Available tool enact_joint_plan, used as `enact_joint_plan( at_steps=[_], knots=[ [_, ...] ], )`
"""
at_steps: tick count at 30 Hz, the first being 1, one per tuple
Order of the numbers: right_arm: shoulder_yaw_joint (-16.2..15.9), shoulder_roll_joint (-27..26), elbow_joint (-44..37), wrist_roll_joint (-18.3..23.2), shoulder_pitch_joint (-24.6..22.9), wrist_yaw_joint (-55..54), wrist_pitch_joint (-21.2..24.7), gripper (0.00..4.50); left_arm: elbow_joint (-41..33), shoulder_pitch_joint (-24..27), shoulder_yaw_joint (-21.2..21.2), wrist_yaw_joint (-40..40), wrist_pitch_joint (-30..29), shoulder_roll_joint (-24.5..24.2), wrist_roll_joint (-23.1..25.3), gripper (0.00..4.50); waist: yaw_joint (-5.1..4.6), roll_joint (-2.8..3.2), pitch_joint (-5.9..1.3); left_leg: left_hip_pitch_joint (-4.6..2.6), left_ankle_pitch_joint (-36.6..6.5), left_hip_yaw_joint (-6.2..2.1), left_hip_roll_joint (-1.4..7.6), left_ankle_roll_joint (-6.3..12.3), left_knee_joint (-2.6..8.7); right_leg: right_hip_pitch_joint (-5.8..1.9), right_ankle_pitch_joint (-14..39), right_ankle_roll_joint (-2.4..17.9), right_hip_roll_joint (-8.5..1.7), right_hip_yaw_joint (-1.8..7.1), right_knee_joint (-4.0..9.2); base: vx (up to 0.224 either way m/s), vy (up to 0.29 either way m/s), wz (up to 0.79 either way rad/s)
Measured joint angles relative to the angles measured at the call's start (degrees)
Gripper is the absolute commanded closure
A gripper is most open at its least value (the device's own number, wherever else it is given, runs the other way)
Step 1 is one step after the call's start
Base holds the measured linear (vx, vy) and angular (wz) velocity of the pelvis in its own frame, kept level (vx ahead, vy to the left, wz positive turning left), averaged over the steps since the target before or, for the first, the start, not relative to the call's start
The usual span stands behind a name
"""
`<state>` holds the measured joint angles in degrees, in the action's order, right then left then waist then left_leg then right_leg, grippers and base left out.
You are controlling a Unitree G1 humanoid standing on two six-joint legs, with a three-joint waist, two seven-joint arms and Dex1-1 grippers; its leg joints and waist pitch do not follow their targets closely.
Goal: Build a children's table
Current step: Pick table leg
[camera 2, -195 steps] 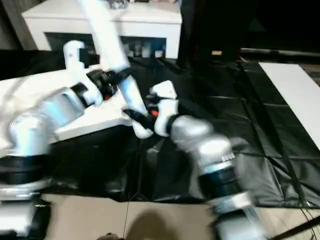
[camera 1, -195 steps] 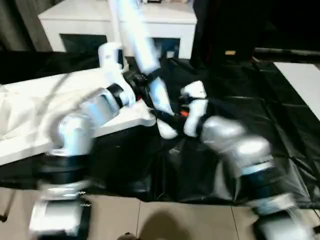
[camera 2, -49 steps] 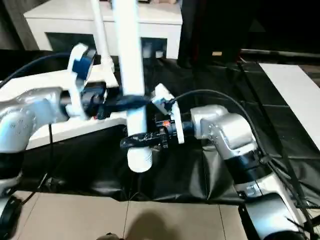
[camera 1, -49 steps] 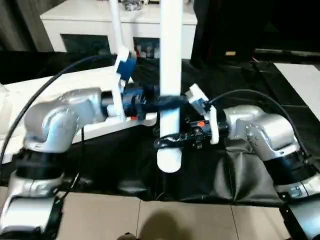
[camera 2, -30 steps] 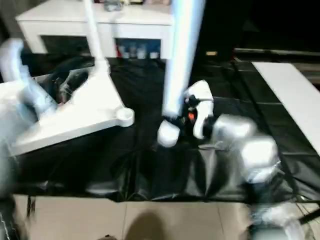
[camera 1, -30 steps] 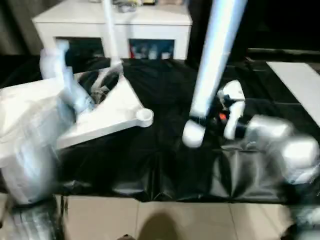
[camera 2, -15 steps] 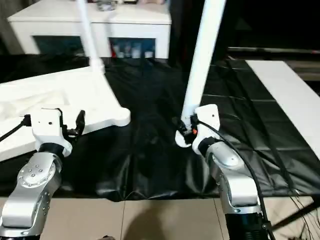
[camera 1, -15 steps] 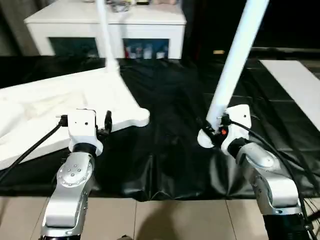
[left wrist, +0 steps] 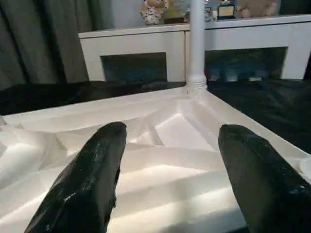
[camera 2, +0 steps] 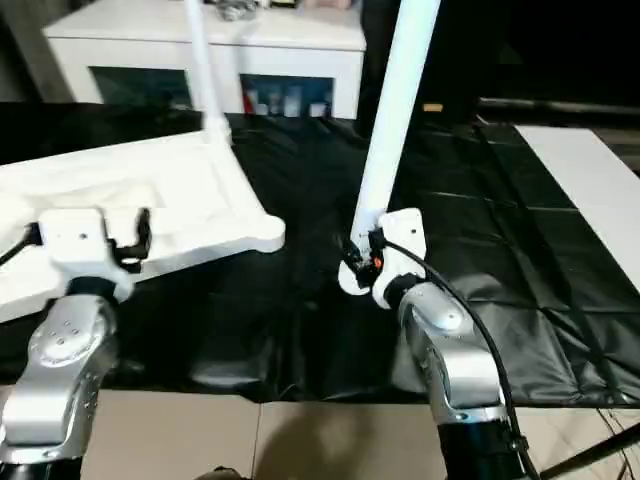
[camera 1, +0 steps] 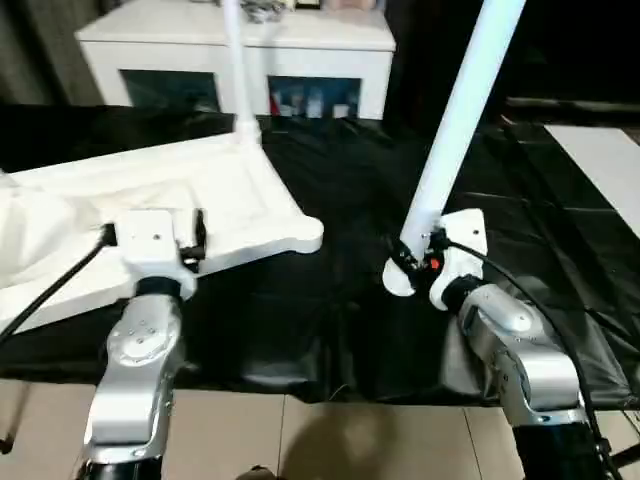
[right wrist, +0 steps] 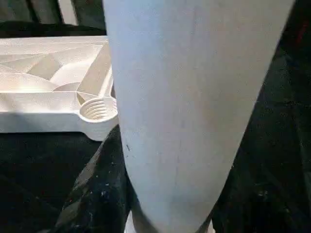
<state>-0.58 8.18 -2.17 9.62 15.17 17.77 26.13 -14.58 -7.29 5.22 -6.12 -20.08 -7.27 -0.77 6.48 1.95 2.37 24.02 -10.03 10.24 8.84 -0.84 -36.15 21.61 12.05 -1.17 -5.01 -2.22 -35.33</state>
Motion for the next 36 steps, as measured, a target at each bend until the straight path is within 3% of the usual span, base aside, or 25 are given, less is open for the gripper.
enact_joint_plan(
  at_steps=[2, 4, 6, 8, 9, 11, 13, 16, 18, 20, 21, 22, 23, 24, 25, 26, 27, 28, 29, 30, 32, 33, 34, 35, 36],
  knots=[
    [0.0, -0.2, 0.0, 0.0, 0.0, -0.07, 0.04, 2.65, -0.54, -0.18, -0.45, 0.0, -0.66, 0.24, 0.0, 1.04, 0.17, 0.1, 0.0, 0.09, 0.09, 0.22, -0.28, 0.17, 0.0, -0.02, -0.62, -1.51, -0.62, 0.01, 0.39, -0.011, 0.034, -0.03],
    [0.13, -0.08, 0.01, -0.01, 0.01, -0.39, 0.03, 2.65, -0.51, -0.75, -0.97, 0.31, -0.78, 0.26, -0.01, 1.04, 0.9, 0.43, 0.02, 0.24, -0.44, -0.23, -0.82, 1.23, -1.02, -0.01, -1.09, -2.64, -1.77, -0.02, 0.44, -0.027, 0.092, -0.11],
    [0.33, 0.15, 0.02, -0.02, 0.02, -0.56, -0.22, 2.65, 0.1, -1.84, -0.99, 0.49, -0.18, 0.21, 0.01, 1.04, 1.37, 1.5, 0.21, 0.52, -1.52, -2.16, -1.08, 1.39, -2.98, -0.21, -1.28, -3.73, -3.23, -0.34, 0.49, -0.016, 0.176, -0.31],
    [0.64, -0.07, 0.06, -0.04, -0.01, -0.93, -0.35, 2.65, 1.77, -2.71, -0.93, 0.29, 0.54, 0.05, 0.68, 1.04, 0.08, 2.72, 0.16, 0.24, -1.54, -1.87, -2.22, 1.85, -2.48, -0.69, -1.0, -4.04, -3.77, -0.24, 1.92, -0.016, 0.238, -0.13],
    [0.52, -0.72, 0.06, -0.03, 0.05, -1.2, -0.56, 2.65, 3.32, -3.26, -0.71, -0.17, 0.88, -0.07, 1.14, 1.04, -1.51, 3.3, 0.22, 0.01, -0.94, -1.51, -2.83, 2.85, -1.38, -0.21, 1.04, -1.67, -3.35, -0.16, 1.16, -0.025, 0.249, -0.02],
    [0.34, -0.99, 0.03, -0.02, 0.01, -1.33, -1.0, 2.65, 5.05, -4.04, -0.4, -0.51, 0.89, 0.01, 1.25, 1.04, -2.57, 3.78, 0.22, 0.05, -0.3, -1.11, -3.44, 3.81, -0.47, 0.65, 2.2, 0.55, -1.41, -1.32, -3.03, -0.05, 0.195, 0.03],
    [0.9, -0.9, -0.23, -0.02, 0.01, -2.1, -1.26, 2.65, 5.48, -4.21, -0.71, -1.29, 1.06, 0.69, 2.45, 1.04, -2.85, 3.46, -0.03, 0.63, 0.07, -0.2, -4.46, 3.36, 0.0, -0.32, 1.44, 0.51, 1.58, -2.08, -2.35, -0.06, 0.133, -0.02],
    [1.74, -1.0, -0.4, -0.02, -0.67, -2.76, -1.36, 2.65, 5.91, -4.45, -2.28, -2.16, 1.07, 1.24, 3.37, 1.04, -3.72, 4.09, 0.22, 1.04, 0.72, -0.27, -4.92, 2.23, 1.46, -0.18, 1.57, 0.7, 1.7, -1.75, -2.51, -0.091, 0.05, 0.06],
    [1.75, -1.04, -0.4, -0.03, -0.96, -2.86, -1.36, 2.65, 6.29, -5.04, -2.14, -2.51, 1.17, 1.7, 3.6, 1.04, -3.79, 4.48, 0.25, 1.32, 0.77, -0.44, -3.99, 2.2, 1.99, -0.16, 2.2, 0.18, 1.94, -1.63, -6.64, -0.098, -0.052, 0.14],
    [1.55, -0.88, -0.59, -0.13, -0.92, -2.79, -1.37, 2.65, 6.81, -6.2, -1.67, -2.68, 1.18, 2.56, 3.04, 1.04, -3.1, 4.19, 0.02, 2.02, 0.77, -0.4, -3.76, 2.21, 2.88, -1.17, 3.57, 0.19, 1.49, -0.87, -6.02, -0.115, -0.12, 0.08],
    [1.16, -0.6, -1.02, -0.22, -0.88, -2.61, -1.39, 2.65, 7.02, -6.75, -1.38, -2.71, 1.12, 3.37, 2.6, 1.04, -2.68, 3.77, -0.07, 2.68, 0.76, -0.42, -3.79, 2.05, 3.28, -1.21, 5.04, -0.55, 1.28, -0.28, -3.88, -0.123, -0.141, 0.04],
    [1.09, -0.43, -1.14, -0.19, -1.22, -2.43, -1.36, 2.65, 7.26, -6.6, -1.32, -2.72, 1.11, 3.93, 2.52, 1.04, -2.16, 3.27, 0.08, 2.77, -0.44, -1.05, -4.19, 1.23, 2.15, -0.67, 4.62, -0.35, 0.69, -0.47, -3.8, -0.091, -0.155, -0.13],
    [1.12, 0.31, -1.14, -0.22, -1.34, -2.24, -1.35, 2.65, 7.43, -6.38, -1.44, -2.72, 1.17, 4.57, 2.35, 1.04, -1.49, 3.24, 0.14, 2.91, -0.64, -3.39, -4.35, 1.13, -1.06, -0.67, 4.09, -0.2, 0.69, -0.54, -3.85, -0.054, -0.106, -0.38],
    [1.37, 1.42, -1.14, -0.28, -1.34, -2.15, -1.39, 2.65, 7.6, -6.05, -2.15, -2.64, 1.23, 5.23, 2.15, 1.04, -1.33, 3.55, 0.14, 1.95, -0.33, -5.34, -3.92, 0.8, -3.96, -0.45, 3.69, -0.1, 0.58, -1.35, -3.81, -0.054, -0.106, -0.38],
    [1.72, 2.01, -1.15, -0.4, -1.34, -2.08, -1.49, 2.65, 7.61, -6.08, -2.79, -2.59, 1.44, 5.42, 2.15, 1.04, -1.6, 3.91, -0.05, 0.32, -0.87, -5.55, -3.01, 0.42, -2.8, -0.1, 3.51, 0.06, 0.6, -1.98, -3.87, -0.077, -0.044, -0.3],
    [2.26, 2.39, -1.07, -0.57, -1.3, -1.87, -1.66, 2.65, 7.62, -6.41, -3.45, -2.55, 1.84, 5.34, 2.21, 1.04, -2.2, 3.84, 0.07, 0.03, -1.82, -5.28, -2.63, -1.33, -1.49, 0.23, 3.2, 0.18, 0.39, -2.32, -3.74, -0.11, -0.022, 0.0],
    [2.74, 2.8, -0.26, -0.72, -1.16, -1.63, -1.78, 2.65, 7.63, -6.08, -3.93, -2.56, 1.92, 5.13, 2.52, 1.04, -3.1, 4.08, -0.05, 0.06, -1.6, -4.85, -1.81, -1.51, -0.99, 0.35, 2.68, 0.31, 0.81, -2.56, -2.91, -0.11, -0.022, 0.0],
    [2.74, 2.7, 0.63, -0.76, -0.98, -1.54, -1.79, 2.65, 7.76, -5.87, -3.93, -2.6, 1.89, 4.85, 2.97, 1.04, -3.84, 3.95, 0.13, 0.67, -1.54, -5.88, -1.99, -1.51, -0.69, -0.02, 2.27, 0.73, 0.6, -3.7, -2.48, -0.115, -0.028, 0.15],
    [2.71, 2.62, 1.18, -0.78, -0.85, -1.44, -1.79, 2.65, 7.87, -5.77, -3.9, -2.65, 1.89, 4.49, 3.25, 1.04, -4.72, 3.96, 0.25, 0.99, -1.42, -7.53, -2.38, -1.68, -0.71, -0.44, 2.26, 0.79, 0.6, -4.85, -2.01, -0.066, -0.03, 0.32],
    [2.45, 2.06, 1.58, -0.78, -0.6, -1.22, -1.79, 2.65, 8.06, -5.56, -3.65, -2.69, 1.87, 4.12, 3.32, 1.04, -5.42, 3.99, 0.43, 0.75, -1.43, -9.68, -3.21, -1.75, -0.47, -1.03, 2.51, 1.17, 1.02, -5.2, -1.8, -0.066, -0.03, 0.32],
    [1.27, 1.31, 2.28, -0.75, 0.76, -0.92, -1.79, 2.65, 8.06, -5.35, -2.71, -2.73, 1.85, 3.93, 3.31, 1.04, -6.47, 3.78, 1.14, 0.16, -1.46, -13.1, -5.52, -1.95, 0.45, -2.6, 3.33, 1.95, 1.77, -4.4, -2.26, -0.072, -0.057, 0.49],
    [1.0, 1.42, 2.3, -0.73, 1.2, -0.74, -1.83, 2.65, 7.74, -5.5, -2.57, -2.75, 1.86, 4.09, 3.31, 1.04, -6.28, 2.58, 1.17, 0.0, -2.13, -13.49, -6.62, -2.55, 1.07, -2.57, 4.08, 2.03, 1.62, -3.74, -3.13, -0.092, -0.069, 0.55],
    [1.08, 1.94, 2.49, -0.74, 1.45, -0.61, -1.89, 2.65, 7.36, -5.46, -2.7, -2.75, 1.89, 4.57, 3.31, 1.04, -6.5, 1.44, 1.44, 0.02, -4.69, -12.14, -6.43, -2.41, -1.63, -2.24, 4.12, 2.16, 1.33, -4.15, -3.03, -0.085, -0.144, 0.85],
    [1.03, 2.14, 3.04, -0.76, 1.86, -0.54, -1.9, 2.65, 6.9, -4.82, -2.74, -2.75, 1.91, 4.8, 3.31, 1.04, -6.51, 1.28, 1.64, 0.2, -6.36, -9.3, -4.66, -0.72, -7.59, -3.03, 4.18, 2.27, 0.84, -4.92, -3.01, 0.011, -0.131, 0.63],
    [0.82, 2.14, 3.36, -0.77, 2.68, -0.48, -1.97, 2.65, 6.58, -3.85, -2.16, -2.78, 1.94, 4.5, 3.32, 1.04, -6.94, 0.79, 1.71, -0.43, -6.76, -7.2, -3.98, -0.09, -13.1, -4.16, 4.25, 2.21, -0.16, -5.8, -2.72, 0.011, -0.131, 0.63]
  ],
)
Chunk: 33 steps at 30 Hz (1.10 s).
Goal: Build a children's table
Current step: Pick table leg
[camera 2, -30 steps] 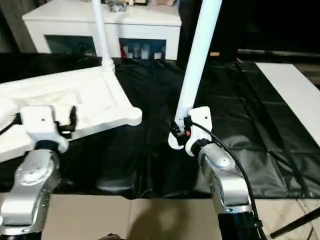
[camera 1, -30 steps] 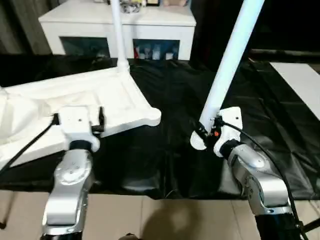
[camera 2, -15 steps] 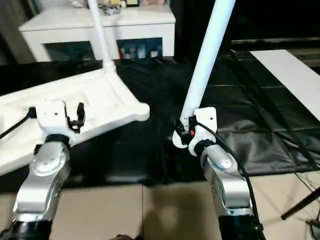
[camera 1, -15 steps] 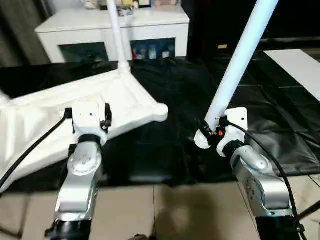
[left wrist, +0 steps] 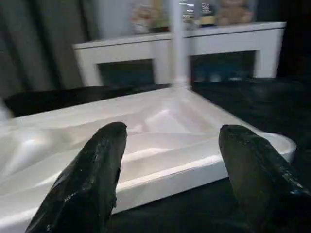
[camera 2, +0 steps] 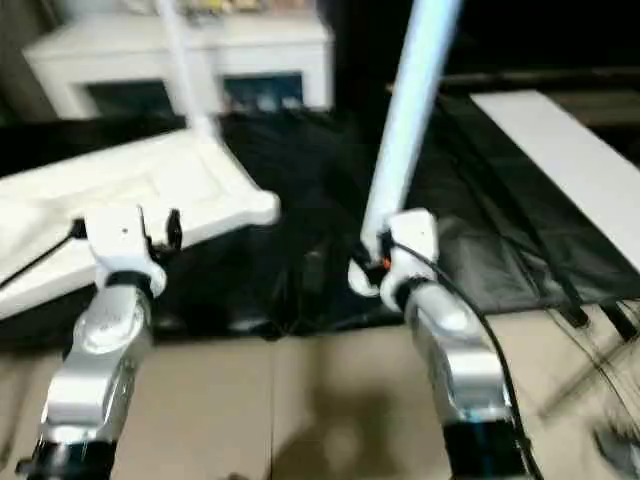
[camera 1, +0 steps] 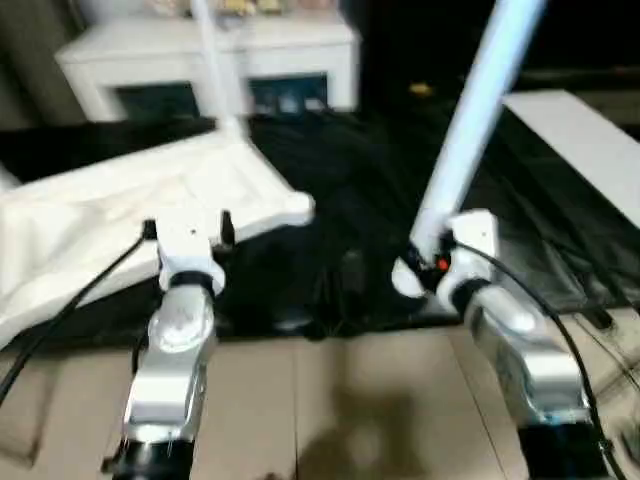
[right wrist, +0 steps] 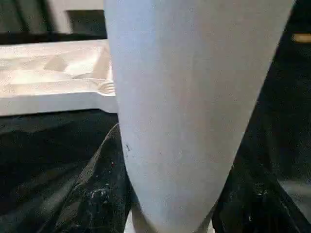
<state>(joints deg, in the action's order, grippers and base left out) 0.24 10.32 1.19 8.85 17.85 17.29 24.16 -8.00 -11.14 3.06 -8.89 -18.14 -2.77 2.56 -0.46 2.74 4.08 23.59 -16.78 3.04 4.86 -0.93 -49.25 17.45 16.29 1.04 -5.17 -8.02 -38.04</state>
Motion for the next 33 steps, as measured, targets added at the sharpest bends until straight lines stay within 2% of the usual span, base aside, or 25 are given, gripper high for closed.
enact_joint_plan(
  at_steps=[1, 2, 3, 4, 5, 6, 8, 9, 10, 11, 13, 15, 16, 17, 18, 19, 20, 22, 23, 26, 27, 29, 30, 32, 33],
  knots=[
    [-0.05, 0.01, -0.06, 0.01, 0.41, 0.05, -0.46, 2.65, -0.02, -0.15, 0.27, 0.0, 0.0, -0.03, -0.01, 1.04, -0.21, -0.23, 0.03, -1.46, -0.27, 1.06, 0.17, 0.41, -0.14, -0.38, 0.16, -0.19, -0.69, -0.65, 0.39, 0.063, -0.06, 0.47],
    [-0.05, 0.15, -0.04, -0.01, 0.41, 0.06, -0.77, 2.65, -0.05, -0.52, 0.06, 0.0, 0.0, 0.18, -0.04, 1.04, -0.16, -0.37, -0.01, -3.49, -0.7, 1.94, 0.45, 1.1, 2.66, -0.38, 0.16, -0.2, -0.8, -0.72, 0.91, 0.034, -0.032, 0.68],
    [0.05, 0.57, 0.32, -0.12, 0.4, 0.09, -0.96, 2.65, -0.35, -1.06, -0.59, 0.02, 0.04, 0.24, -0.07, 1.04, -0.07, -0.02, -0.22, -5.72, -1.59, 2.38, 1.55, 2.63, 7.66, -0.44, 0.15, -0.19, -0.7, -1.79, 1.42, 0.034, -0.032, 0.68],
    [0.33, 0.84, 1.14, -0.57, 0.5, 0.07, -1.29, 2.65, -0.62, -1.29, -0.84, 0.02, 0.24, 0.14, -0.07, 1.04, 0.08, 0.51, -0.47, -6.84, -2.48, 2.49, 2.62, 0.16, 10.0, -0.38, 0.08, -0.24, -0.14, -2.23, 1.61, 0.023, 0.003, 0.68],
    [0.3, 0.76, 2.51, -0.8, 0.61, 0.09, -1.29, 2.65, -0.59, -0.67, -0.49, -0.02, 0.42, -0.09, -0.05, 1.04, 0.11, 0.04, -0.35, -7.71, -1.81, 2.94, 3.12, -1.41, 11.13, -0.32, 0.59, 0.27, 0.54, -1.3, 1.82, 0.054, -0.011, 0.43],
    [-0.8, -0.6, 3.71, -1.11, 1.56, 0.19, -1.29, 2.65, -0.33, 0.42, 0.51, -0.14, 0.42, -0.57, -0.01, 1.04, 0.19, -0.4, -0.49, -8.57, -1.97, 2.75, 2.93, -1.63, 11.95, 0.16, 2.26, 2.39, 1.57, 0.56, 0.2, 0.054, -0.011, 0.43],
    [-2.08, -1.52, 3.73, -0.94, 2.96, 0.66, -1.64, 2.65, -0.06, 0.27, 1.71, -0.21, 0.43, -1.24, 0.1, 1.04, 0.55, -0.83, -0.63, -9.23, -2.24, 2.76, 2.68, -1.52, 12.42, 2.75, 2.39, 1.86, 1.76, 2.04, -4.44, 0.117, -0.015, 0.1],
    [-2.13, -1.44, 3.79, -0.95, 3.72, 0.82, -1.93, 2.65, -0.34, 0.2, 1.73, -0.24, 0.46, -1.16, 0.13, 1.04, 0.7, -1.6, -0.8, -9.68, -2.41, 2.98, 2.26, -1.58, 12.87, 4.54, 1.56, 1.03, 1.24, 2.86, -4.67, 0.131, -0.013, 0.07],
    [-2.13, -1.2, 3.81, -0.95, 4.12, 0.88, -2.14, 2.65, -0.49, 0.08, 1.71, -0.25, 0.47, -1.05, 0.13, 1.04, 0.74, -2.93, -1.04, -10.06, -2.59, 3.66, 1.4, -1.75, 13.24, 5.51, 0.48, 1.39, 0.08, 3.38, -2.52, 0.153, -0.042, 0.06],
    [-2.09, -0.73, 3.87, -0.98, 4.35, 1.09, -2.37, 2.65, -0.48, -0.11, 1.67, -0.35, 0.59, -0.83, 0.14, 1.04, 0.83, -4.84, -1.12, -10.5, -3.05, 4.4, 0.24, -1.7, 13.38, 5.2, -2.94, -0.81, -0.92, 4.98, -0.48, 0.148, -0.107, 0.15],
    [-1.24, 1.12, 4.92, -1.08, 3.67, 1.71, -2.42, 2.65, -0.25, -0.34, 0.46, -0.66, 0.45, 1.09, 0.08, 1.04, 2.1, -5.4, -0.89, -10.11, -5.12, 3.56, -0.06, 2.59, 9.74, 3.65, -1.13, -0.27, 1.04, 7.17, -0.8, 0.164, -0.109, 0.17],
    [-0.57, 1.81, 6.03, -1.24, 3.66, 2.02, -2.42, 2.65, -0.25, -0.35, 0.32, -0.72, 0.43, 0.96, 0.08, 1.04, 3.11, -5.46, -0.89, -7.39, -5.05, 2.54, -0.77, 2.61, 4.67, 1.89, -0.66, 0.1, 2.22, 8.33, 0.4, 0.206, -0.05, 0.12],
    [-0.77, 1.69, 6.03, -1.25, 3.74, 2.48, -2.44, 2.65, -0.28, -0.4, 0.93, -0.83, 0.45, 0.4, 0.11, 1.04, 4.25, -5.16, -0.96, -4.84, -4.73, 2.22, -1.14, 2.03, 3.63, 0.4, -0.52, 0.3, 2.89, 8.5, 1.7, 0.188, -0.018, 0.08],
    [-1.15, 1.44, 6.01, -1.25, 3.85, 3.02, -2.47, 2.65, -0.3, -0.41, 1.34, -0.86, 0.49, -0.23, 0.12, 1.04, 5.26, -4.79, -1.03, -3.02, -3.94, 1.97, -0.82, 0.84, 4.37, -0.67, -0.38, 0.46, 3.24, 8.06, 2.55, 0.195, 0.014, 0.03],
    [-1.69, 1.23, 5.99, -1.25, 4.06, 3.39, -2.53, 2.65, -0.37, -0.43, 1.86, -0.86, 0.57, -0.92, 0.14, 1.04, 6.09, -3.7, -1.24, -1.04, -2.22, 1.71, 0.58, 0.5, 7.55, -1.98, 0.04, 0.31, 4.24, 7.0, 3.44, 0.195, 0.014, 0.03],
    [-2.33, 0.83, 5.94, -1.23, 4.38, 3.64, -2.59, 2.65, -0.38, -0.45, 2.23, -0.86, 0.64, -1.2, 0.17, 1.04, 6.45, -2.08, -1.37, -0.71, 0.55, 1.7, 2.26, 0.85, 12.41, -2.84, 0.74, 0.0, 5.37, 5.41, 3.62, 0.192, 0.051, 0.1],
    [-2.75, -0.04, 6.12, -1.23, 4.7, 3.85, -2.75, 2.65, -0.32, -0.35, 2.33, -0.83, 0.74, -1.68, 0.22, 1.04, 6.75, -1.18, -1.08, -0.96, 5.76, 1.33, 3.57, -0.29, 12.39, -3.42, 1.73, 0.03, 5.84, 4.48, 3.08, 0.182, 0.097, 0.01],
    [-4.93, -2.2, 6.23, -0.92, 5.15, 4.35, -3.0, 2.65, 0.69, -0.27, 3.86, -0.82, 0.75, -3.09, 0.66, 1.04, 6.38, -2.2, -1.33, -1.38, 3.88, 1.18, 2.19, 0.54, 11.42, -0.98, 3.82, 1.4, 4.05, 4.22, -4.21, 0.196, 0.091, 0.01],
    [-5.01, -2.14, 6.24, -0.83, 5.12, 4.36, -3.04, 2.65, 0.85, -0.27, 3.95, -0.81, 0.76, -3.03, 0.68, 1.04, 6.43, -2.08, -1.32, -1.91, 3.52, 1.19, 2.06, 0.93, 11.48, 0.43, 3.91, 0.74, 3.91, 4.22, -5.95, 0.201, 0.063, 0.12],
    [-4.21, -1.9, 6.25, -0.41, 5.26, 3.89, -3.18, 2.65, 0.95, -0.83, 3.85, 0.41, 0.8, -3.56, 0.59, 1.04, 6.05, -2.31, -1.34, -3.56, 1.94, 2.29, 1.4, 1.15, 11.63, 5.51, 2.01, -1.78, 3.09, 4.21, -5.66, 0.175, 0.033, 0.04],
    [-3.84, -1.61, 6.25, -0.42, 5.26, 3.79, -3.38, 2.65, 1.1, -1.05, 3.67, 1.34, 0.82, -3.7, 0.46, 1.04, 5.6, -2.85, -1.19, -4.65, 1.36, 3.1, 0.64, 0.98, 11.87, 6.67, 0.48, -1.48, 2.32, 4.26, -3.95, 0.161, -0.011, -0.02],
    [-2.86, -0.77, 6.09, -0.39, 4.94, 3.69, -3.6, 2.65, 1.56, -2.2, 3.05, 2.58, 1.0, -3.77, -0.05, 1.04, 5.33, -4.99, -1.05, -6.34, 0.52, 5.46, -0.46, 0.38, 12.32, 6.1, -3.91, -0.54, 0.99, 5.65, 0.13, 0.18, -0.1, 0.1],
    [-1.68, -0.08, 5.97, -0.33, 3.79, 3.17, -3.41, 2.65, 2.28, -2.59, 2.04, 3.48, 1.08, -3.35, -0.57, 1.04, 5.58, -4.73, -0.79, -7.28, -0.7, 5.96, -0.34, 1.66, 11.46, 5.0, -3.44, -0.34, 1.41, 6.73, -0.03, 0.189, -0.13, 0.21],
    [0.1, -0.13, 5.55, 0.21, 2.65, 2.48, -2.13, 2.65, 2.95, -2.79, 0.73, 5.29, 1.21, -3.31, -1.64, 1.04, 7.12, -3.75, -0.5, -8.56, -1.83, 4.99, -0.51, 3.32, 9.39, 3.16, -2.98, 0.01, 4.85, 11.24, 1.17, 0.216, -0.088, -0.15],
    [1.23, -0.09, 4.89, 0.48, 1.91, 2.0, -1.78, 2.65, 3.37, -3.3, 0.35, 6.89, 1.64, -3.58, -2.27, 1.04, 8.44, -3.46, -0.57, -8.53, -1.79, 3.96, -1.32, 2.79, 8.15, 2.28, -2.8, -0.01, 6.93, 14.94, 1.62, 0.217, -0.06, -0.34]
  ],
)
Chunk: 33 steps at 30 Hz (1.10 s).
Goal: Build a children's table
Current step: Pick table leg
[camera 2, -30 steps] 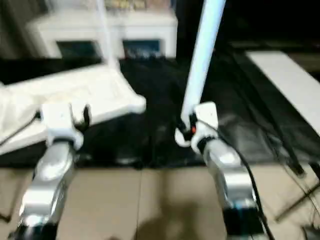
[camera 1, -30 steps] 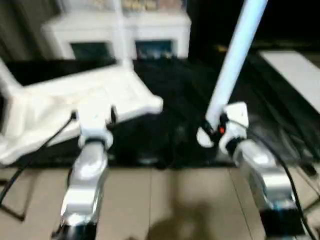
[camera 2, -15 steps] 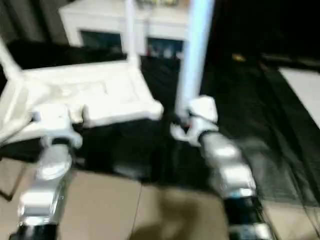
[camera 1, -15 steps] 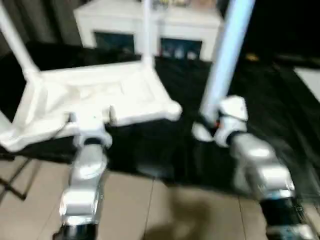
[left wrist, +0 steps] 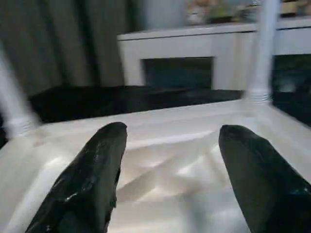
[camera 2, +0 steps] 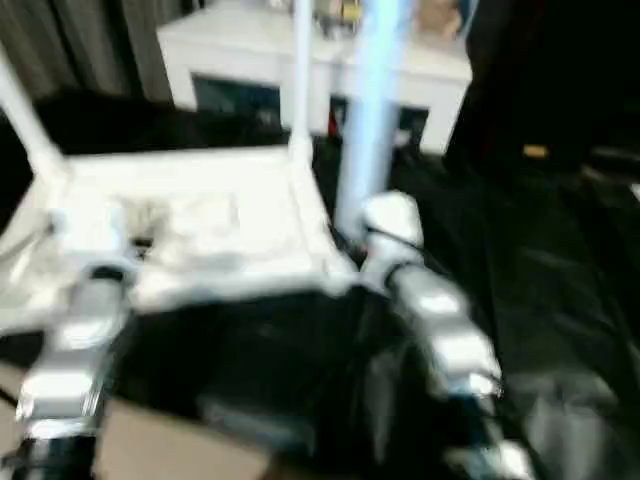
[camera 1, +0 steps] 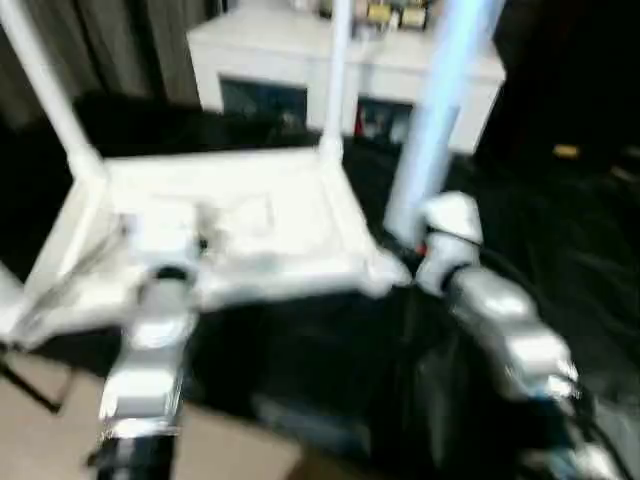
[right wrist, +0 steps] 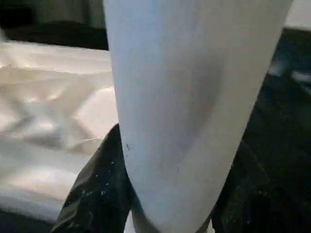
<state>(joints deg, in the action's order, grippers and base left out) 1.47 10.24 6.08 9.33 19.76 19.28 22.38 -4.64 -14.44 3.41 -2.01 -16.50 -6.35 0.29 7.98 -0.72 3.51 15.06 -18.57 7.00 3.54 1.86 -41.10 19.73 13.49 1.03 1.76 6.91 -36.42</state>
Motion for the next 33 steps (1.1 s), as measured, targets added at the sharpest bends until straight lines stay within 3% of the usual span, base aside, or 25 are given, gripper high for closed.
enact_joint_plan(
  at_steps=[2, 3, 4, 5, 6, 7, 8, 9, 10, 11, 12, 13, 14, 15, 16, 18, 21, 24, 27, 30, 33],
  knots=[
    [0.67, -0.06, -1.45, 0.23, -0.65, -0.35, 0.07, 2.65, 0.02, -0.09, -0.47, 2.41, 0.73, -0.42, -0.73, 1.04, 2.12, 1.16, -0.13, 0.46, 0.15, -1.41, -0.51, -2.39, 0.03, -1.65, 0.05, 0.16, 3.36, 4.07, 1.12, 0.204, 0.003, -0.31],
    [0.7, -0.24, -2.77, 0.33, -0.74, -0.57, 0.07, 2.65, -0.01, 0.02, -0.63, 5.33, 0.75, -0.67, -2.71, 1.04, 2.84, 2.73, -0.65, 2.2, 0.75, -3.4, -0.19, -3.3, 0.79, -2.46, 0.15, -0.01, 4.86, 4.34, 1.91, 0.201, 0.034, -0.27],
    [0.6, -0.38, -3.79, 0.37, -0.73, -0.67, 0.07, 2.65, -0.09, 0.22, -0.89, 7.44, 0.71, -0.95, -4.01, 1.04, 3.03, 4.23, -1.08, 2.91, 1.36, -4.16, 0.53, -3.43, 3.41, -2.53, 0.4, -0.21, 5.74, 3.61, 2.02, 0.134, 0.103, -0.13],
    [0.38, -1.19, -4.47, 0.45, -0.8, -0.88, 0.09, 2.65, -0.06, 1.08, -1.0, 11.06, 0.44, -2.11, -6.21, 1.04, 2.9, 4.25, -1.21, 3.2, 0.82, -4.62, 0.42, -2.64, 2.39, -1.44, 1.05, -0.95, 5.11, 1.99, 0.1, 0.126, 0.1, -0.02],
    [-1.58, -2.27, -5.57, 0.86, -0.87, -0.76, 0.24, 2.65, 0.06, 2.72, -0.73, 15.48, 0.35, -3.26, -8.74, 1.04, 1.63, 3.86, -1.38, 3.17, 0.47, -4.76, -0.57, -2.0, 2.44, 1.47, 1.44, -0.77, 1.49, -3.24, -5.16, 0.126, 0.1, -0.02],
    [-2.13, -2.36, -6.22, 1.2, -1.38, -0.67, 0.28, 2.65, 0.21, 3.28, -1.05, 18.77, 0.32, -3.85, -10.56, 1.04, 1.27, 4.06, -1.45, 3.2, 0.28, -4.87, -0.93, -1.7, 2.4, 2.85, 0.91, -1.31, -0.64, -5.2, -6.37, 0.135, 0.113, 0.12],
    [-2.1, -2.23, -6.26, 1.3, -1.58, -0.68, 0.36, 2.65, 0.14, 3.32, -1.42, 22.07, 0.33, -4.45, -12.38, 1.04, 1.02, 4.06, -1.46, 3.42, 0.21, -4.83, -1.42, -1.61, 2.16, 3.94, -0.54, -2.2, -2.56, -6.41, -5.45, 0.006, 0.156, 0.27],
    [-1.99, -1.84, -6.27, 1.31, -1.73, -0.7, 0.62, 2.65, -0.19, 3.31, -2.1, 25.68, 0.34, -5.12, -14.39, 1.04, 0.3, 3.53, -1.44, 3.57, 0.21, -4.57, -2.39, -1.61, 2.29, 4.73, -3.45, -2.64, -4.75, -6.75, -1.77, 0.006, 0.156, 0.27],
    [-1.98, -1.54, -6.29, 1.35, -1.83, -0.6, 0.68, 2.65, -0.65, 3.32, -2.38, 28.16, 0.28, -5.83, -15.61, 0.88, -0.32, 2.62, -1.33, 3.48, 0.16, -4.21, -3.31, -1.67, 2.6, 5.19, -4.34, -2.66, -5.81, -6.51, 0.89, -0.081, 0.094, 0.2],
    [-1.96, -0.91, -6.61, 1.5, -1.98, -0.08, 0.78, 2.65, -1.22, 3.29, -3.26, 30.69, -0.12, -6.58, -16.73, 0.78, -1.22, 1.99, -1.17, 3.62, 0.1, -3.93, -3.84, -1.72, 2.51, 5.3, -4.36, -3.85, -6.47, -5.81, 1.07, -0.031, 0.022, 0.26],
    [-1.47, 0.67, -7.34, 1.67, -2.96, 0.96, 0.9, 2.65, -1.7, 3.11, -5.33, 33.95, -1.02, -7.45, -17.83, 0.72, -1.6, 1.93, -1.13, 4.56, 0.21, -3.53, -3.31, -1.91, 1.4, 4.95, -3.86, -3.9, -6.79, -5.39, 1.01, -0.031, 0.022, 0.26],
    [-1.09, 1.66, -7.88, 1.76, -3.53, 1.56, 0.94, 2.65, -2.01, 2.88, -6.95, 35.47, -1.41, -7.89, -18.22, 0.72, -1.47, 2.01, -1.17, 5.15, 0.37, -3.53, -2.72, -2.18, 1.05, 4.86, -3.89, -3.93, -6.59, -5.37, 1.19, -0.005, -0.031, 0.29],
    [-0.37, 2.79, -7.97, 1.78, -3.63, 2.45, 1.2, 2.65, -2.89, 3.07, -8.53, 37.39, -1.9, -8.21, -18.62, 0.68, -1.24, 2.25, -1.19, 5.59, 0.35, -3.64, -0.81, -2.82, 1.7, 4.77, -4.04, -3.76, -5.8, -5.75, 1.16, -0.058, -0.093, 0.18],
    [0.26, 3.04, -8.0, 1.91, -3.58, 3.0, 1.3, 2.65, -2.86, 3.18, -9.39, 38.72, -2.14, -9.4, -18.42, 0.58, -1.8, 2.51, -1.15, 5.92, 0.88, -2.75, 0.78, -3.47, 1.46, 4.46, -4.17, -2.94, -5.33, -6.4, 1.24, -0.058, -0.093, 0.18],
    [0.41, 3.05, -7.99, 2.31, -3.06, 3.69, 1.43, 2.65, -2.56, 3.11, -9.91, 39.64, -2.13, -10.86, -17.8, 0.44, -2.43, 2.53, -1.12, 5.85, 1.06, -2.23, 1.37, -3.53, 1.43, 4.51, -4.16, -1.73, -5.1, -6.66, 1.34, -0.053, -0.065, 0.1],
    [-0.38, 2.9, -7.92, 2.94, -1.54, 5.44, 1.78, 2.65, -0.24, 2.49, -10.84, 41.55, -2.18, -12.67, -16.13, 0.44, -3.21, 2.63, -0.94, 5.75, 1.37, -1.64, 1.84, -3.79, 1.53, 4.34, -4.19, -1.55, -5.35, -7.0, 1.5, -0.07, -0.033, 0.09],
    [-0.38, 4.48, -7.31, 3.49, -0.67, 6.71, 1.72, 2.65, 2.01, 1.62, -12.42, 42.99, -2.18, -12.52, -15.03, 0.44, -3.53, 2.37, -0.6, 4.4, 1.99, 0.22, 2.65, -4.3, 3.0, 3.64, -3.83, -2.14, -6.05, -7.12, 1.52, -0.091, -0.07, 0.15],
    [-0.92, 6.0, -6.34, 3.4, 0.72, 7.7, 1.39, 2.65, 5.25, -0.29, -11.32, 40.2, -1.84, -10.95, -14.09, 0.44, -4.4, 2.37, -0.5, 4.1, 2.17, 1.11, 3.17, -4.58, 3.9, 3.57, -3.75, -2.26, -6.19, -7.25, 1.63, -0.076, -0.069, 0.1],
    [-1.64, 7.13, -6.32, 3.21, 0.62, 9.51, 1.06, 2.65, 5.65, -0.45, -11.08, 39.12, -1.71, -10.72, -14.18, 0.44, -4.98, 2.09, -0.35, 4.17, 3.81, 1.35, 3.78, -4.76, 4.7, 3.62, -3.76, -2.24, -6.12, -7.78, 1.54, -0.052, -0.061, 0.07],
    [-2.11, 8.82, -6.35, 3.33, 0.43, 12.62, 1.13, 2.65, 5.02, -0.52, -13.12, 43.93, -3.6, -12.21, -15.33, 0.44, -5.18, 1.26, -0.26, 4.49, 4.11, 1.34, 4.07, -5.12, 4.9, 3.99, -3.83, -2.13, -5.99, -8.0, 1.43, 0.0, 0.0, 0.0],
    [-2.71, 9.33, -6.28, 3.44, 0.43, 14.41, 1.09, 2.65, 5.48, -1.81, -16.12, 49.29, -4.24, -14.34, -15.32, 0.7, -5.07, 1.22, -0.29, 5.04, 4.99, 1.38, 4.25, -5.16, 4.95, 4.36, -4.3, -1.6, -5.94, -8.15, 1.4, 0.0, 0.0, 0.0]
  ],
)
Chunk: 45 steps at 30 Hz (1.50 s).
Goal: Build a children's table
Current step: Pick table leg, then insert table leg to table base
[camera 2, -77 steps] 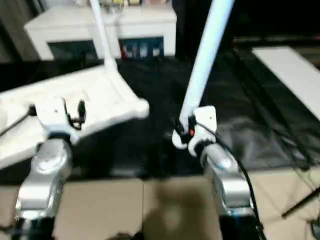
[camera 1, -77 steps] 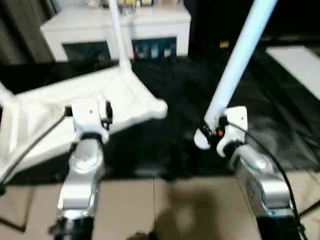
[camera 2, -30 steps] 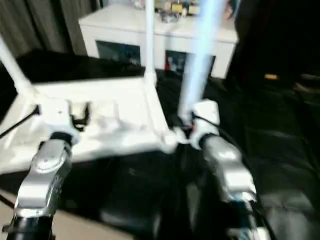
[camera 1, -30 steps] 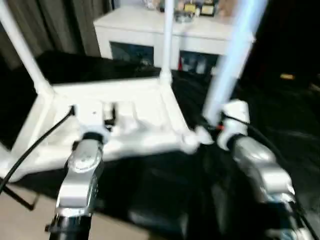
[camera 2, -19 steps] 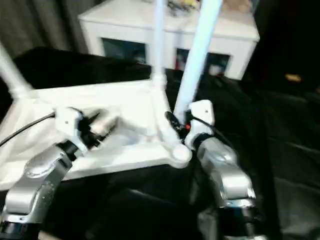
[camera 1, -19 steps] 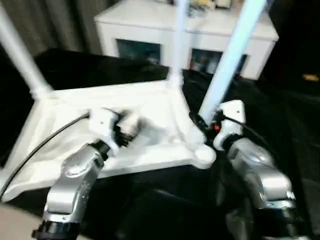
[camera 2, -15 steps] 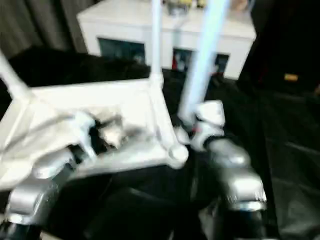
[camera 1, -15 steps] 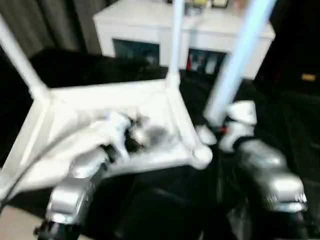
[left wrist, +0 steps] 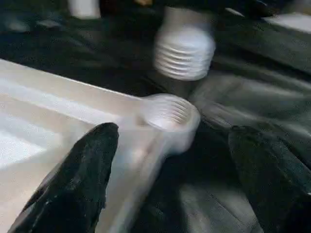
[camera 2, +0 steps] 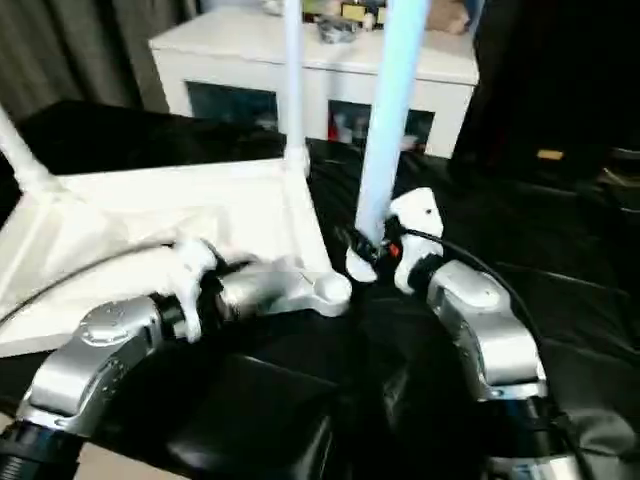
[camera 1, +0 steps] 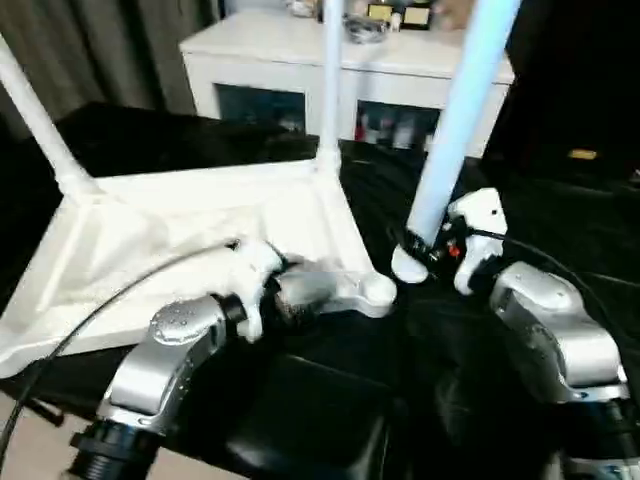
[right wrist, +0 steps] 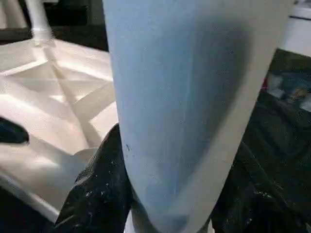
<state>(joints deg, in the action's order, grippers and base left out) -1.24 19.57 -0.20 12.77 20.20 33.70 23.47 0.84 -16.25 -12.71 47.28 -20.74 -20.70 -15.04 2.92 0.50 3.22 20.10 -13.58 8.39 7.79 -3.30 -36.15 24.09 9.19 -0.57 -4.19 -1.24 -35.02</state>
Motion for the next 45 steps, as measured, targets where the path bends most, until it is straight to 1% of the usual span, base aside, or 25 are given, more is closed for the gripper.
enact_joint_plan(
  at_steps=[2, 3, 4, 5, 7, 8, 9, 10, 12, 14, 15, 18, 22, 23, 24, 26, 28, 29, 30, 31, 36, 38, 40, 45],
  knots=[
    [-1.2, -0.01, 0.18, 0.13, 0.0, 0.87, -0.27, 2.65, 0.57, -0.72, -0.95, 2.61, 0.01, -1.55, 0.23, 0.91, 0.06, 0.14, -0.04, 0.0, 0.0, 0.07, 0.02, 0.0, 0.0, -0.03, -0.15, 0.21, -0.01, 0.02, -0.01, 0.0, 0.0, 0.0],
    [-1.67, 0.05, 0.31, 0.13, -0.03, 1.57, -0.49, 2.65, 1.41, -1.37, -1.49, 3.73, 0.31, -2.34, 0.69, 1.02, 0.2, 0.29, -0.03, 0.01, 0.0, 0.08, 0.07, 0.0, -0.01, -0.06, -0.22, 0.33, 0.0, 0.01, -0.01, 0.0, 0.0, 0.0],
    [-1.88, 0.29, 0.3, 0.19, -0.04, 2.07, -0.54, 2.65, 2.75, -2.26, -2.2, 4.24, 1.05, -2.92, 1.66, 1.02, 0.3, 0.43, -0.03, 0.0, 0.0, 0.09, 0.08, 0.0, -0.01, -0.06, -0.27, 0.42, -0.01, 0.01, 0.02, 0.0, 0.0, 0.0],
    [-1.97, 0.57, 0.26, 0.31, -0.12, 2.78, -0.6, 2.65, 4.06, -2.96, -2.41, 4.37, 1.93, -3.29, 2.7, 1.15, 0.27, 0.7, -0.04, -0.04, 0.0, 0.12, 0.11, 0.01, -0.03, -0.06, -0.33, 0.51, 0.0, 0.01, 0.07, 0.0, 0.0, 0.0],
    [-2.15, 1.5, 0.08, 0.63, -0.91, 4.42, -0.87, 2.65, 7.53, -4.73, -2.97, 4.37, 3.97, -3.71, 4.99, 1.35, 0.54, 1.66, -0.09, 0.09, -0.05, 0.15, 0.13, 0.13, -0.08, -0.12, -0.28, 0.51, -0.04, 0.0, 0.19, 0.0, 0.0, 0.0],
    [-2.25, 1.58, 0.0, 0.63, -1.35, 4.88, -1.09, 2.65, 8.45, -5.04, -3.01, 4.49, 4.58, -3.88, 5.57, 1.41, 0.53, 2.08, -0.14, 0.15, -0.11, 0.27, 0.12, 0.22, -0.07, -0.1, -0.27, 0.52, -0.11, 0.01, 0.24, 0.0, 0.0, 0.0],
    [-2.57, 2.17, -0.43, 0.61, -2.25, 5.63, -1.29, 2.65, 10.01, -6.0, -3.5, 5.06, 5.09, -3.89, 6.05, 1.49, 0.61, 2.65, -0.15, 0.26, -0.14, 0.31, 0.12, 0.38, -0.11, -0.09, -0.21, 0.53, -0.16, 0.0, 0.25, 0.0, 0.0, 0.0],
    [-2.78, 2.32, -0.89, 0.63, -2.57, 6.11, -1.49, 2.65, 10.76, -6.44, -3.6, 5.45, 5.47, -3.94, 6.18, 1.59, 0.57, 3.0, -0.14, 0.33, -0.1, 0.34, 0.12, 0.48, -0.12, -0.07, -0.19, 0.52, -0.18, -0.01, 0.24, 0.0, 0.0, 0.0],
    [-3.15, 3.61, -2.13, 0.74, -2.98, 7.31, -1.55, 2.65, 12.41, -7.73, -4.7, 7.53, 6.12, -3.94, 6.27, 1.81, 0.46, 3.34, -0.18, 0.44, -0.11, 0.36, 0.13, 0.5, -0.1, -0.1, -0.16, 0.52, -0.18, 0.0, 0.25, 0.0, 0.0, 0.0],
    [-3.08, 4.73, -3.14, 0.88, -3.96, 7.98, -1.55, 2.65, 14.31, -9.09, -6.01, 9.69, 6.86, -3.88, 6.44, 1.95, 0.43, 3.41, -0.2, 0.39, -0.16, 0.37, 0.21, 0.36, -0.11, -0.14, -0.15, 0.5, -0.17, -0.06, 0.23, 0.0, 0.0, 0.0],
    [-3.08, 5.12, -3.94, 1.0, -4.54, 8.16, -1.55, 2.65, 15.74, -9.52, -6.35, 11.08, 7.2, -3.6, 6.45, 2.05, 0.33, 3.64, -0.24, 0.35, -0.17, 0.36, 0.23, 0.33, -0.11, -0.2, -0.15, 0.5, -0.15, -0.08, 0.22, 0.0, 0.0, 0.0],
    [-2.94, 5.97, -4.23, 1.07, -4.81, 8.31, -1.55, 2.65, 18.71, -10.51, -6.37, 12.94, 7.47, -2.06, 6.3, 2.34, -0.29, 4.14, -0.23, 0.21, -0.17, 0.49, 0.23, 0.32, -0.11, -0.31, -0.15, 0.49, -0.18, 0.01, 0.19, 0.0, 0.0, 0.0],
    [-2.68, 6.26, -4.17, 0.81, -4.81, 8.19, -1.55, 2.65, 21.86, -12.72, -6.74, 13.33, 8.94, -0.59, 6.58, 2.62, -1.06, 4.54, -0.25, 0.15, -0.17, 0.48, 0.24, 0.31, -0.11, -0.35, -0.14, 0.48, -0.18, 0.0, 0.11, 0.0, 0.0, 0.0],
    [-2.59, 6.49, -4.18, 0.81, -4.79, 8.16, -1.55, 2.65, 23.5, -13.54, -6.89, 13.07, 9.73, -0.1, 7.04, 2.83, -1.13, 4.63, -0.26, 0.16, -0.17, 0.47, 0.23, 0.31, -0.11, -0.35, -0.14, 0.47, -0.18, 0.0, 0.1, 0.0, 0.0, 0.0],
    [-2.47, 6.65, -4.21, 0.84, -4.78, 8.17, -1.54, 2.65, 25.73, -14.64, -6.9, 12.48, 10.8, 0.6, 7.72, 2.93, -1.21, 4.69, -0.26, 0.18, -0.16, 0.47, 0.23, 0.31, -0.11, -0.35, -0.14, 0.46, -0.18, 0.0, 0.1, 0.0, 0.0, 0.0],
    [-2.48, 6.67, -4.25, 0.86, -4.75, 8.21, -1.54, 2.65, 28.11, -16.0, -6.9, 11.75, 11.88, 1.4, 8.56, 3.01, -1.29, 4.73, -0.28, 0.19, -0.16, 0.46, 0.24, 0.32, -0.11, -0.33, -0.14, 0.46, -0.17, -0.02, 0.09, 0.0, 0.0, 0.0],
    [-2.48, 6.7, -4.25, 0.89, -4.72, 8.23, -1.54, 2.65, 29.81, -16.9, -6.9, 11.24, 12.67, 1.75, 9.17, 3.28, -1.37, 4.78, -0.31, 0.2, -0.16, 0.45, 0.24, 0.32, -0.11, -0.33, -0.14, 0.45, -0.17, -0.03, 0.09, 0.0, 0.0, 0.0],
    [-2.49, 6.71, -4.25, 0.9, -4.7, 8.24, -1.54, 2.65, 30.41, -17.31, -6.88, 11.18, 12.85, 1.76, 9.27, 3.28, -1.35, 4.78, -0.31, 0.23, -0.16, 0.45, 0.25, 0.32, -0.11, -0.31, -0.13, 0.45, -0.17, -0.03, 0.1, 0.0, 0.0, 0.0],
    [-2.56, 6.7, -4.25, 0.9, -4.59, 8.29, -1.54, 2.65, 31.11, -17.7, -6.8, 11.1, 13.14, 1.76, 9.54, 3.39, -1.34, 4.8, -0.32, 0.26, -0.16, 0.45, 0.25, 0.32, -0.11, -0.3, -0.12, 0.43, -0.17, -0.04, 0.11, 0.0, 0.0, 0.0],
    [-2.6, 6.69, -4.25, 0.92, -4.47, 8.34, -1.54, 2.65, 31.52, -17.9, -6.76, 11.06, 13.32, 1.76, 9.83, 3.55, -1.32, 4.82, -0.33, 0.28, -0.16, 0.45, 0.25, 0.32, -0.11, -0.29, -0.11, 0.42, -0.17, -0.04, 0.13, 0.0, 0.0, 0.0],
    [-3.11, 6.61, -4.24, 0.93, -3.6, 8.97, -1.56, 2.65, 32.25, -18.13, -6.58, 12.13, 13.89, 1.66, 9.85, 3.93, -1.16, 4.82, -0.33, 0.43, -0.11, 0.45, 0.26, 0.42, -0.11, -0.24, -0.1, 0.4, -0.18, -0.06, 0.27, 0.0, 0.0, 0.0],
    [-3.53, 6.61, -4.19, 0.92, -3.6, 9.13, -1.56, 2.65, 32.78, -18.11, -6.73, 12.85, 14.36, 1.44, 10.28, 4.02, -1.17, 4.82, -0.33, 0.43, -0.12, 0.45, 0.26, 0.41, -0.11, -0.24, -0.1, 0.4, -0.18, -0.06, 0.27, 0.0, 0.0, 0.0],
    [-3.7, 6.58, -4.13, 0.92, -3.6, 9.28, -1.56, 2.65, 32.92, -17.88, -6.7, 13.9, 13.27, 0.99, 10.2, 4.32, -1.16, 4.83, -0.33, 0.41, -0.12, 0.45, 0.27, 0.4, -0.11, -0.25, -0.1, 0.41, -0.18, -0.06, 0.27, 0.0, 0.0, 0.0],
    [-3.75, 6.54, -3.82, 0.56, -3.59, 9.31, -1.67, 2.65, 32.9, -17.88, -6.74, 15.05, 12.94, 0.84, 10.43, 4.48, -1.24, 4.85, -0.34, 0.4, -0.13, 0.47, 0.27, 0.39, -0.1, -0.28, -0.1, 0.4, -0.18, -0.05, 0.31, 0.0, 0.0, 0.0]
  ],
)
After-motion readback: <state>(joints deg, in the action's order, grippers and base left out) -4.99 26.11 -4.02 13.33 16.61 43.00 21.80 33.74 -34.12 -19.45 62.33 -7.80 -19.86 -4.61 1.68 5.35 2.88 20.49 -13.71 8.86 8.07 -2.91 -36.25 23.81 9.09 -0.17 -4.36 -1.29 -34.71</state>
